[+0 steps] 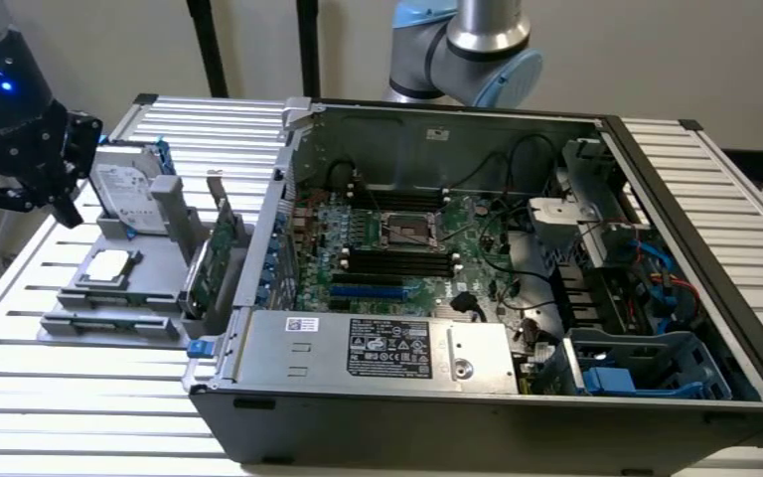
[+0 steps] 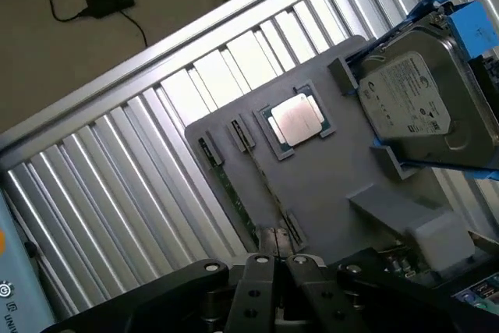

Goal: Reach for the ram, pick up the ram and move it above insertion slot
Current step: 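Pick up the ram and move it above insertion slot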

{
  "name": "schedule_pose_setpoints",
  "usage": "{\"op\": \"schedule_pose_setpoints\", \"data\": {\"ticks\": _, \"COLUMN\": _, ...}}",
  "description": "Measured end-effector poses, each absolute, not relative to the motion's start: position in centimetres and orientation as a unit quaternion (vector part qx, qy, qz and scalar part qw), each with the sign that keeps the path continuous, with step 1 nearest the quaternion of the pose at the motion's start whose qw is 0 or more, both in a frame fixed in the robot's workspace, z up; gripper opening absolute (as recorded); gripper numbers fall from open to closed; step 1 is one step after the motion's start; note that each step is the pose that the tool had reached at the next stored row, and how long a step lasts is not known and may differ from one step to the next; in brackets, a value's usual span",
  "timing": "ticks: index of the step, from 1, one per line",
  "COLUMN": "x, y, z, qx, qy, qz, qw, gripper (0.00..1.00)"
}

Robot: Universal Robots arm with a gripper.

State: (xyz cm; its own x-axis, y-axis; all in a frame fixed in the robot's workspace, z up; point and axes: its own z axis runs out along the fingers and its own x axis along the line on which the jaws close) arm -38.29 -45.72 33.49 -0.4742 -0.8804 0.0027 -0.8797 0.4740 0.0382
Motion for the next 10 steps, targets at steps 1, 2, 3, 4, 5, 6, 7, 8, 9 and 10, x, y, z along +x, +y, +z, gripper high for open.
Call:
{"op": "schedule_pose_setpoints", "data": {"ticks": 1, "x": -38.29, "y": -45.72, "z": 33.42, "qx": 0.520, "qy": -0.854, "qz": -0.016, "qw": 0.011, "gripper": 0.11}}
{"op": "schedule_pose_setpoints", "data": {"ticks": 2, "x": -38.29, "y": -45.72, "z": 33.36, "qx": 0.528, "qy": -0.849, "qz": -0.016, "qw": 0.011, "gripper": 0.11}}
{"op": "schedule_pose_setpoints", "data": {"ticks": 3, "x": -38.29, "y": -45.72, "z": 33.30, "qx": 0.536, "qy": -0.844, "qz": -0.015, "qw": 0.011, "gripper": 0.11}}
{"op": "schedule_pose_setpoints", "data": {"ticks": 4, "x": -38.29, "y": -45.72, "z": 33.24, "qx": 0.543, "qy": -0.839, "qz": -0.015, "qw": 0.012, "gripper": 0.11}}
{"op": "schedule_pose_setpoints", "data": {"ticks": 5, "x": -38.30, "y": -45.72, "z": 33.18, "qx": 0.551, "qy": -0.835, "qz": -0.015, "qw": 0.012, "gripper": 0.11}}
{"op": "schedule_pose_setpoints", "data": {"ticks": 6, "x": -38.29, "y": -45.72, "z": 33.12, "qx": 0.558, "qy": -0.829, "qz": -0.015, "qw": 0.012, "gripper": 0.11}}
{"op": "schedule_pose_setpoints", "data": {"ticks": 7, "x": -38.29, "y": -45.72, "z": 33.06, "qx": 0.566, "qy": -0.824, "qz": -0.015, "qw": 0.012, "gripper": 0.11}}
{"op": "schedule_pose_setpoints", "data": {"ticks": 8, "x": -38.29, "y": -45.72, "z": 33.00, "qx": 0.574, "qy": -0.819, "qz": -0.015, "qw": 0.012, "gripper": 0.11}}
{"op": "schedule_pose_setpoints", "data": {"ticks": 9, "x": -38.29, "y": -45.72, "z": 32.94, "qx": 0.581, "qy": -0.814, "qz": -0.015, "qw": 0.012, "gripper": 0.11}}
{"op": "schedule_pose_setpoints", "data": {"ticks": 10, "x": -38.29, "y": -45.72, "z": 32.88, "qx": 0.588, "qy": -0.808, "qz": -0.015, "qw": 0.012, "gripper": 0.11}}
